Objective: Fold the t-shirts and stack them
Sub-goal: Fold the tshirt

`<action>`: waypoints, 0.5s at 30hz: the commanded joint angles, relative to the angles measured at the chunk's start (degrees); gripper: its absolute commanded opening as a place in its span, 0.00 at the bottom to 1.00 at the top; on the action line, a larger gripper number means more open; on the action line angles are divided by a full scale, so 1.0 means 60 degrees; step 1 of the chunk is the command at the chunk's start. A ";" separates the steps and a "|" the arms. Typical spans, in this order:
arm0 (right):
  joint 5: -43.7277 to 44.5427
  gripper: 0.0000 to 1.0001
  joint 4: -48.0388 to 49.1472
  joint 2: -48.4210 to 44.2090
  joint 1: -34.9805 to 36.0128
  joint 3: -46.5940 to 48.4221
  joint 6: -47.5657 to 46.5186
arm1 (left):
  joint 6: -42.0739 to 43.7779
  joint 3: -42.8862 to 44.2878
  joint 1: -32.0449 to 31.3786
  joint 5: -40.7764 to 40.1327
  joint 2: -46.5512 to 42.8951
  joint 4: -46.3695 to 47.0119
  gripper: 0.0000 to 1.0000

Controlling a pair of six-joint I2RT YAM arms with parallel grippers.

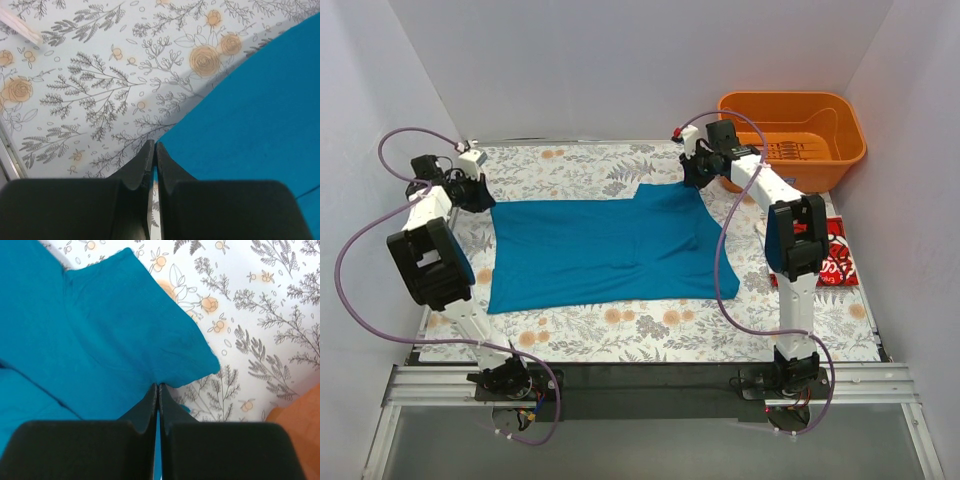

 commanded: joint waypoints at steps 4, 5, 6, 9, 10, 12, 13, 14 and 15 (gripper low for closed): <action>-0.0279 0.01 -0.0061 -0.1300 -0.0067 -0.0876 -0.0209 | 0.0994 -0.0841 0.0378 0.0559 -0.1324 0.0030 0.00; -0.0294 0.01 -0.0076 -0.1403 -0.0067 -0.0980 -0.0194 | 0.1169 -0.1045 0.0408 0.0618 -0.1440 0.0030 0.00; -0.0308 0.01 -0.0090 -0.1476 -0.0067 -0.1082 -0.0209 | 0.1243 -0.1163 0.0481 0.0691 -0.1543 0.0001 0.00; -0.0367 0.01 -0.0134 -0.1886 -0.0067 -0.1463 -0.0180 | 0.1609 -0.1515 0.0612 0.0823 -0.1939 -0.0144 0.00; -0.0367 0.01 -0.0149 -0.1974 -0.0067 -0.1551 -0.0179 | 0.1697 -0.1588 0.0628 0.0838 -0.2128 -0.0203 0.00; -0.0396 0.01 -0.0163 -0.2237 -0.0067 -0.1830 -0.0179 | 0.1902 -0.1793 0.0759 0.0925 -0.2290 -0.0349 0.00; -0.0396 0.01 -0.0193 -0.2326 -0.0067 -0.1947 -0.0208 | 0.1961 -0.1866 0.0803 0.0969 -0.2378 -0.0365 0.00; -0.0396 0.01 -0.0193 -0.2414 -0.0067 -0.2122 -0.0209 | 0.1991 -0.1925 0.0847 0.0984 -0.2524 -0.0380 0.00; -0.0396 0.01 -0.0193 -0.2589 -0.0067 -0.2239 -0.0223 | 0.2035 -0.2013 0.0935 0.1013 -0.2584 -0.0423 0.00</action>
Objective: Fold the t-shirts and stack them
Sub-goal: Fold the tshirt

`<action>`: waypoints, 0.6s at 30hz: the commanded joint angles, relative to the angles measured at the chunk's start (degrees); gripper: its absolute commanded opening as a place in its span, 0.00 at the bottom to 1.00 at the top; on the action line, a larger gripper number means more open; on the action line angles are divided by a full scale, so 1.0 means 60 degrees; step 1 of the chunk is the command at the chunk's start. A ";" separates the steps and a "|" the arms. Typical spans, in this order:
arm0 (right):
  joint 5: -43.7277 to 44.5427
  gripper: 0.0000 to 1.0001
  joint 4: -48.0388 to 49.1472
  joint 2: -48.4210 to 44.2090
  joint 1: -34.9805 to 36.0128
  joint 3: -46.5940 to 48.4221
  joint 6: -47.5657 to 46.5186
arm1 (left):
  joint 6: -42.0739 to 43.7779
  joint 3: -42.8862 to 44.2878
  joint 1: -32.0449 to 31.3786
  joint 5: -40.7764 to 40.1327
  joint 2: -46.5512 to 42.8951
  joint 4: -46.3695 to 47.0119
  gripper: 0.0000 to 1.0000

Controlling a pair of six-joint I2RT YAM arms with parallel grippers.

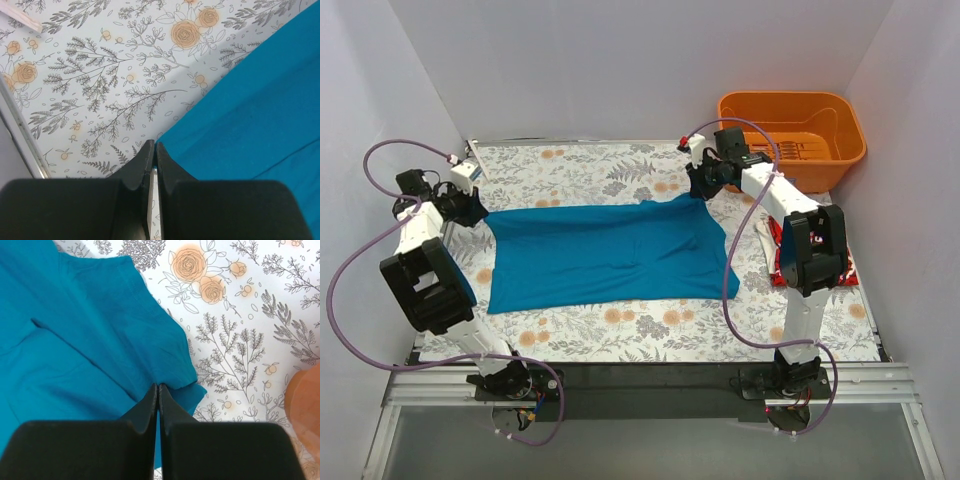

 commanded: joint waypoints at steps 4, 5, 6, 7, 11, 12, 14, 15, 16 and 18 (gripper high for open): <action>-0.0222 0.01 0.0011 -0.1219 -0.0041 -0.0756 -0.0202 | 0.0742 -0.0331 0.0455 0.0515 -0.0953 -0.0447 0.00; -0.0265 0.01 0.0011 -0.1306 -0.0041 -0.0829 -0.0188 | 0.0772 -0.0360 0.0485 0.0501 -0.1011 -0.0462 0.00; -0.0266 0.01 -0.0018 -0.1438 -0.0041 -0.0946 -0.0202 | 0.0816 -0.0404 0.0543 0.0515 -0.1070 -0.0505 0.00; -0.0295 0.01 -0.0033 -0.1512 -0.0041 -0.1005 -0.0173 | 0.0831 -0.0433 0.0573 0.0516 -0.1100 -0.0520 0.00; -0.0500 0.01 -0.0208 -0.1863 -0.0041 -0.1342 -0.0100 | 0.0977 -0.0726 0.0661 0.0501 -0.1188 -0.0477 0.00; -0.0529 0.01 -0.0267 -0.2009 -0.0041 -0.1415 -0.0100 | 0.1006 -0.0785 0.0661 0.0501 -0.1188 -0.0433 0.00; -0.0559 0.01 -0.0355 -0.2171 -0.0041 -0.1693 -0.0070 | 0.1050 -0.1003 0.0661 0.0545 -0.1188 -0.0302 0.00; -0.0573 0.01 -0.0370 -0.2317 -0.0041 -0.1796 -0.0056 | 0.1036 -0.1049 0.0661 0.0574 -0.1159 -0.0170 0.00; -0.0602 0.01 -0.0384 -0.2390 -0.0027 -0.1986 -0.0012 | 0.1007 -0.1078 0.0646 0.0574 -0.1115 -0.0140 0.00; -0.0647 0.01 -0.0428 -0.2609 -0.0026 -0.2177 0.0018 | 0.1094 -0.1180 0.0661 0.0589 -0.1100 -0.0125 0.00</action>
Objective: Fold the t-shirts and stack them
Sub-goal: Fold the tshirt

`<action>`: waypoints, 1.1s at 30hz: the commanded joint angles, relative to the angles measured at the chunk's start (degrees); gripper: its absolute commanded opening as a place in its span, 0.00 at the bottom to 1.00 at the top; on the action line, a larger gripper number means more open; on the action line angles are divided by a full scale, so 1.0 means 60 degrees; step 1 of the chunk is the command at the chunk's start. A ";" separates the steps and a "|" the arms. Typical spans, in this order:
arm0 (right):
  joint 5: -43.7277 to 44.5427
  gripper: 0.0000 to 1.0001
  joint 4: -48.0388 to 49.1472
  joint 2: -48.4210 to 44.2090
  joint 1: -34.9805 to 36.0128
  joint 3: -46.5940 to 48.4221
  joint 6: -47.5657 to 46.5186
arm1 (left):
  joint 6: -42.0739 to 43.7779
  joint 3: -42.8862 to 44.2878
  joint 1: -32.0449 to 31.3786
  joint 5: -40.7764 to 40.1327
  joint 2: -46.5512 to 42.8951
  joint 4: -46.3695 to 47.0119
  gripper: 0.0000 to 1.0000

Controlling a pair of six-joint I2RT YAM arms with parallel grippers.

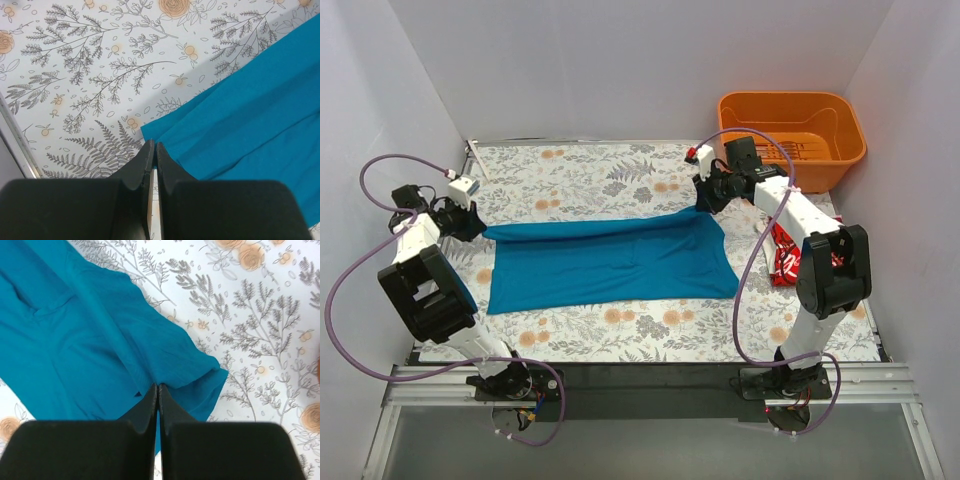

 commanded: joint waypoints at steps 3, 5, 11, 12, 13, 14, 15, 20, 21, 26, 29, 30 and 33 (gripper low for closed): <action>-0.0261 0.01 -0.0188 -0.0826 0.0003 -0.0653 0.0164 | 0.0559 -0.0387 0.0067 0.0199 -0.0587 0.0323 0.00; -0.0290 0.01 -0.0217 -0.0944 0.0032 -0.0872 0.0251 | 0.0721 -0.0475 0.0082 0.0140 -0.0645 0.0338 0.00; -0.0334 0.01 -0.0232 -0.1384 0.0091 -0.1342 0.0340 | 0.0955 -0.0359 0.0126 0.0125 -0.0543 0.0251 0.00; -0.0348 0.01 -0.0217 -0.1442 0.0105 -0.1487 0.0325 | 0.1043 -0.0344 0.0140 0.0125 -0.0529 0.0163 0.00; -0.0349 0.01 -0.0232 -0.1471 0.0105 -0.1547 0.0325 | 0.1189 -0.0388 0.0126 0.0111 -0.0529 0.0133 0.00; -0.0363 0.01 -0.0232 -0.1486 0.0105 -0.1620 0.0325 | 0.1277 -0.0417 0.0140 0.0067 -0.0543 0.0119 0.00; -0.0378 0.01 -0.0232 -0.1501 0.0120 -0.1693 0.0325 | 0.1380 -0.0446 0.0140 0.0038 -0.0529 0.0031 0.00; -0.0436 0.01 -0.0217 -0.1443 0.0222 -0.2103 0.0252 | 0.2068 -0.0826 0.0140 -0.0138 -0.0470 -0.0087 0.00; -0.0436 0.01 -0.0217 -0.1341 0.0237 -0.2118 0.0252 | 0.2127 -0.0885 0.0140 -0.0167 -0.0441 -0.0101 0.00; -0.0378 0.01 -0.0159 -0.1048 0.0267 -0.2250 0.0106 | 0.2566 -0.1252 0.0140 -0.0270 -0.0411 -0.0306 0.00; -0.0363 0.01 -0.0130 -0.0843 0.0296 -0.2323 0.0047 | 0.2962 -0.1559 0.0140 -0.0475 -0.0382 -0.0350 0.00; -0.0349 0.01 -0.0129 -0.0798 0.0310 -0.2367 0.0047 | 0.3137 -0.1690 0.0140 -0.0548 -0.0368 -0.0336 0.00; -0.0349 0.01 -0.0130 -0.0739 0.0369 -0.2557 0.0017 | 0.3197 -0.1809 0.0140 -0.0680 -0.0251 -0.0321 0.00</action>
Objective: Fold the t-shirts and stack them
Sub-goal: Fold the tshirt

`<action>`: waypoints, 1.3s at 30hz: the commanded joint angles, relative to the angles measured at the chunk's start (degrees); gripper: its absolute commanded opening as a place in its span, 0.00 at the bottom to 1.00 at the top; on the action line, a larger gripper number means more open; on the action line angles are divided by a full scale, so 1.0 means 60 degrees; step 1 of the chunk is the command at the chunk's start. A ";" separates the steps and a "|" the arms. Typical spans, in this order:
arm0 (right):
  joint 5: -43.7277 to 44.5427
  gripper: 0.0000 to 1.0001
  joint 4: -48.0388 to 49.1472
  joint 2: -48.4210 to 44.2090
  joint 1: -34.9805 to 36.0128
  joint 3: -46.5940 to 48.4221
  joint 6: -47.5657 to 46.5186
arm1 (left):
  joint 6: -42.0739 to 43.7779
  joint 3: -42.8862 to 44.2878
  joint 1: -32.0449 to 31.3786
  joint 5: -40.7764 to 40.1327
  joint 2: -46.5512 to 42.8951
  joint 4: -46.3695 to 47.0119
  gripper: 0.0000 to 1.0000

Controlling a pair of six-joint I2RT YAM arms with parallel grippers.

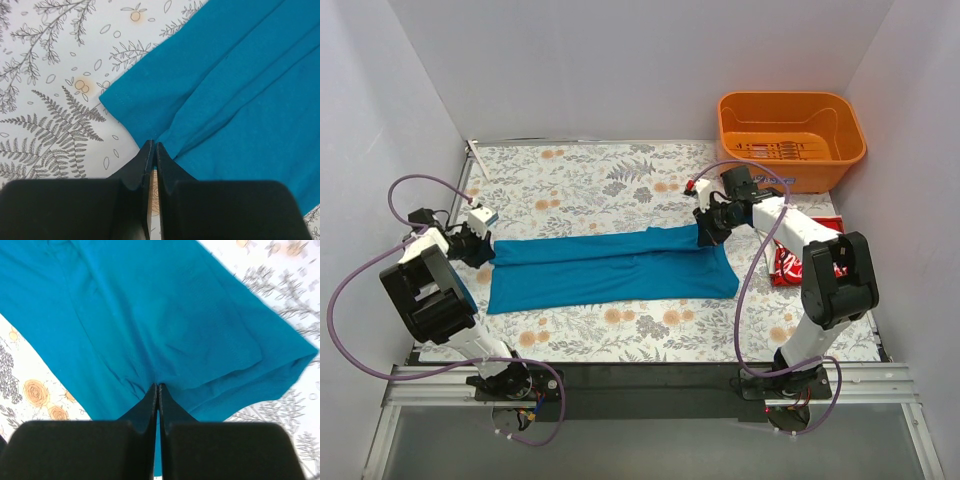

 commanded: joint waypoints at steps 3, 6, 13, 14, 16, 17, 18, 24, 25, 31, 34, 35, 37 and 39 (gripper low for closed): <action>-0.0043 0.01 0.0075 0.0131 0.0176 -0.0361 -0.0205 | 0.0491 -0.0140 0.0078 -0.0203 -0.0105 -0.0004 0.00; -0.0013 0.01 0.0089 0.0219 0.0220 -0.0420 -0.0249 | 0.0520 -0.0141 0.0078 -0.0233 -0.0046 0.0040 0.00; -0.0056 0.01 0.0075 0.0220 0.0279 -0.0581 -0.0322 | 0.0534 0.0049 0.0078 -0.0365 0.0028 -0.0106 0.14; -0.0101 0.01 0.0031 0.0234 0.0293 -0.0567 -0.0366 | 0.0622 0.0253 0.0078 -0.0336 0.0042 -0.0426 0.17; -0.0159 0.07 -0.0115 0.0190 0.0323 -0.0524 -0.0454 | 0.0637 0.0590 0.0078 -0.0087 0.0013 -0.0807 0.23; -0.0218 0.13 -0.0174 0.0132 0.0323 -0.0494 -0.0527 | 0.0695 0.0809 0.0078 0.0088 -0.0074 -0.1361 0.28; -0.0276 0.23 -0.0392 0.0088 0.0308 -0.0465 -0.0571 | 0.0667 0.1319 0.0078 0.0409 -0.0118 -0.1598 0.32; -0.0394 0.34 -0.1009 -0.0366 0.0294 -0.0494 -0.0747 | -0.1250 0.2627 -0.1646 0.1671 -0.0338 -0.1690 0.44; -0.0394 0.33 -0.1154 -0.0424 0.0308 -0.0480 -0.0762 | -0.2210 0.2599 -0.2042 0.1628 -0.0411 -0.1442 0.44; -0.0949 0.29 -0.1185 -0.0338 -0.0511 0.0381 0.0392 | -0.5906 0.2320 -0.5323 0.1116 -0.0194 0.1443 0.44; -0.0966 0.29 -0.1083 0.0043 -0.0644 0.0925 0.0717 | -0.7942 0.2729 -0.6804 0.0384 0.0813 0.2280 0.43; -0.0936 0.29 -0.0981 0.0218 -0.0629 0.1043 0.0805 | -0.8730 0.3180 -0.7343 0.0209 0.1109 0.2426 0.42; -0.0732 0.29 -0.0878 0.0438 -0.0659 0.1292 0.0951 | -0.9409 0.3753 -0.7727 -0.0290 0.1782 0.2399 0.41; -0.0614 0.29 -0.0732 0.0790 -0.0790 0.1439 0.1215 | -1.0096 0.4442 -0.8138 -0.0539 0.2617 0.2413 0.41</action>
